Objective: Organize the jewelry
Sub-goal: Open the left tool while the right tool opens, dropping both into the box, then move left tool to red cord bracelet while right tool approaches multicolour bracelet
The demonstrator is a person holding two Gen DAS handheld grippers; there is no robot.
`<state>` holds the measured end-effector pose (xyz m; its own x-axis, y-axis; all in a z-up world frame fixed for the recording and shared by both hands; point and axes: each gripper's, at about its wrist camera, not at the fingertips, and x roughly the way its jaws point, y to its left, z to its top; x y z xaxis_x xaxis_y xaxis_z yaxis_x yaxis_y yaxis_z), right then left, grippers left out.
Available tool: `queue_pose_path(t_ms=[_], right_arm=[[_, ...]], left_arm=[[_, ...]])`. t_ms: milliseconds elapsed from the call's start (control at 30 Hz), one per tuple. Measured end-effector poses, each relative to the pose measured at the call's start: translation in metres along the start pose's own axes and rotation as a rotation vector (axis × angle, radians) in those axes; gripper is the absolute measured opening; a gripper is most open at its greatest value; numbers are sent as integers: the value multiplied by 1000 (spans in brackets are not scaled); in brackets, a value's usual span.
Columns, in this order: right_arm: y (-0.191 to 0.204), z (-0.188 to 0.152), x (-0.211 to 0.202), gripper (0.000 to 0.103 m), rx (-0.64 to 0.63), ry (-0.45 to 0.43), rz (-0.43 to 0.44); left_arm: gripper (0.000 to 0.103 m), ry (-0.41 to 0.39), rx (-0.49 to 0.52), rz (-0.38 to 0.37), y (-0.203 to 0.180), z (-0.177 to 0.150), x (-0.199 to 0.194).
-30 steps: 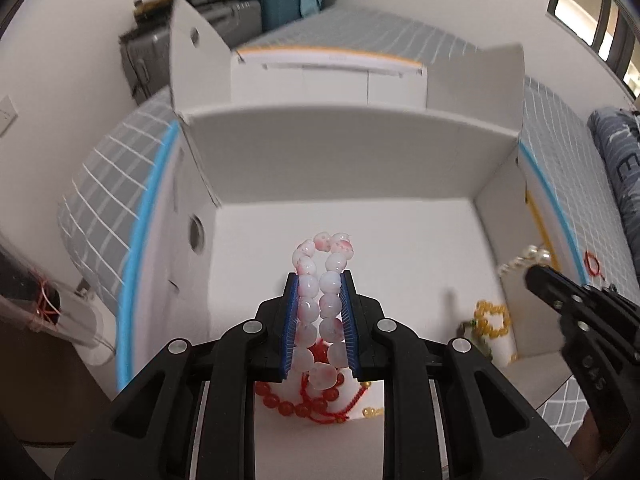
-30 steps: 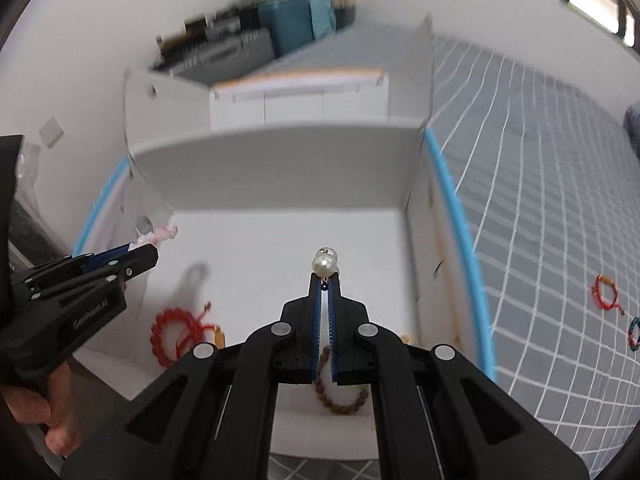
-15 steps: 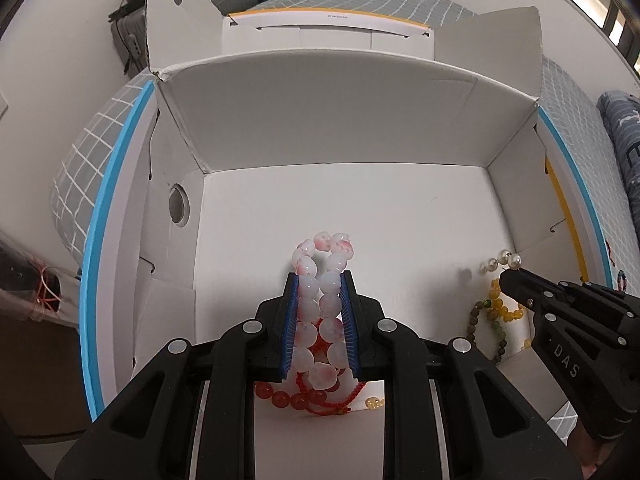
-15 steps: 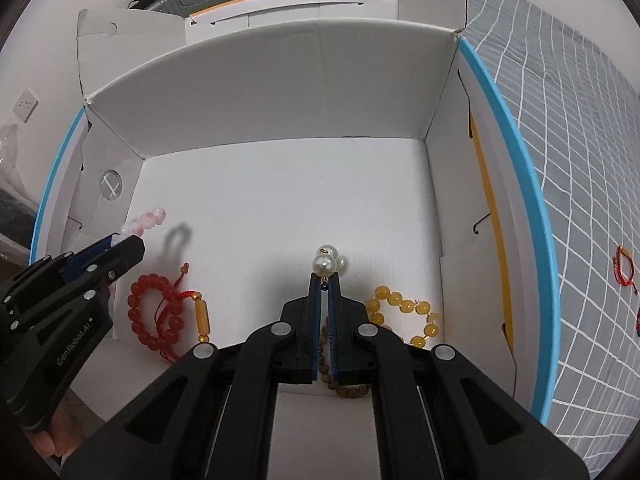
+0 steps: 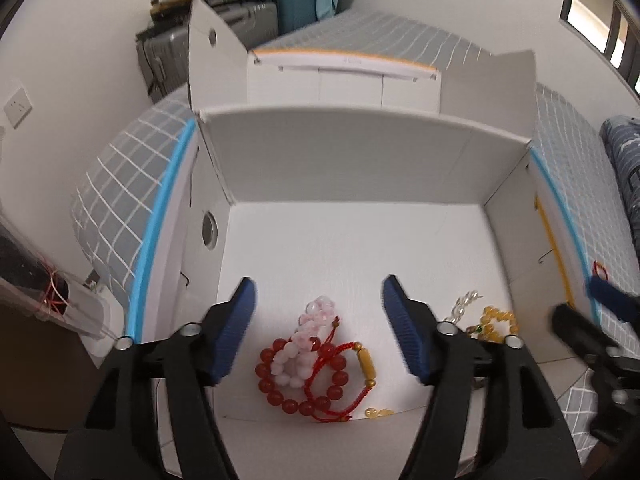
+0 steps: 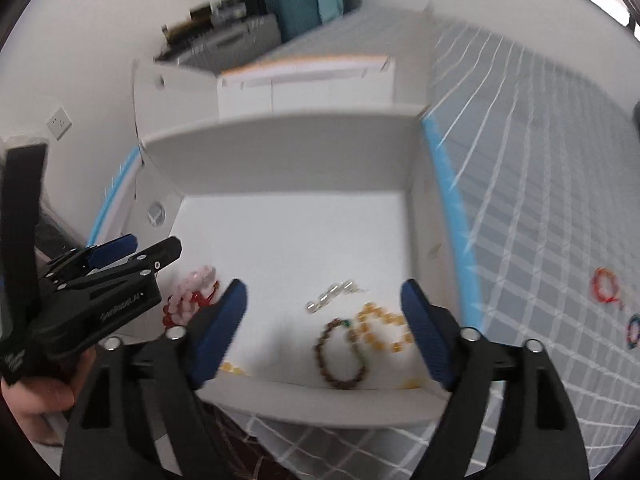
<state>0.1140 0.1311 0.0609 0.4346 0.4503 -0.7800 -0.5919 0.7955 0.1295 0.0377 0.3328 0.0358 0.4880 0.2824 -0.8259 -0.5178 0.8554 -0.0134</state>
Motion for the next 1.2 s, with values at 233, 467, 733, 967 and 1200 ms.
queue_pose_path(t_ms=[233,467,733,967,1200], right_arm=[[-78,-12,-56,95,49,-126,-126],[-184,-34,-90,95,180,-133,-241],[-314,-66,-106,95,338,-98,-369],[-393,-89,-88,95,431,-27,-407],[-470,-94,-28,95,548,124,-366]], left_arm=[[93,-96,43,-53,-50,5,-27],[97,-160,132,-116,-144,15,-44],[97,-197,327,-225,-293,3,-53],[97,-134,434,-300,-402,-9,-11],[97,-14,464,-309,-482,-13,73]])
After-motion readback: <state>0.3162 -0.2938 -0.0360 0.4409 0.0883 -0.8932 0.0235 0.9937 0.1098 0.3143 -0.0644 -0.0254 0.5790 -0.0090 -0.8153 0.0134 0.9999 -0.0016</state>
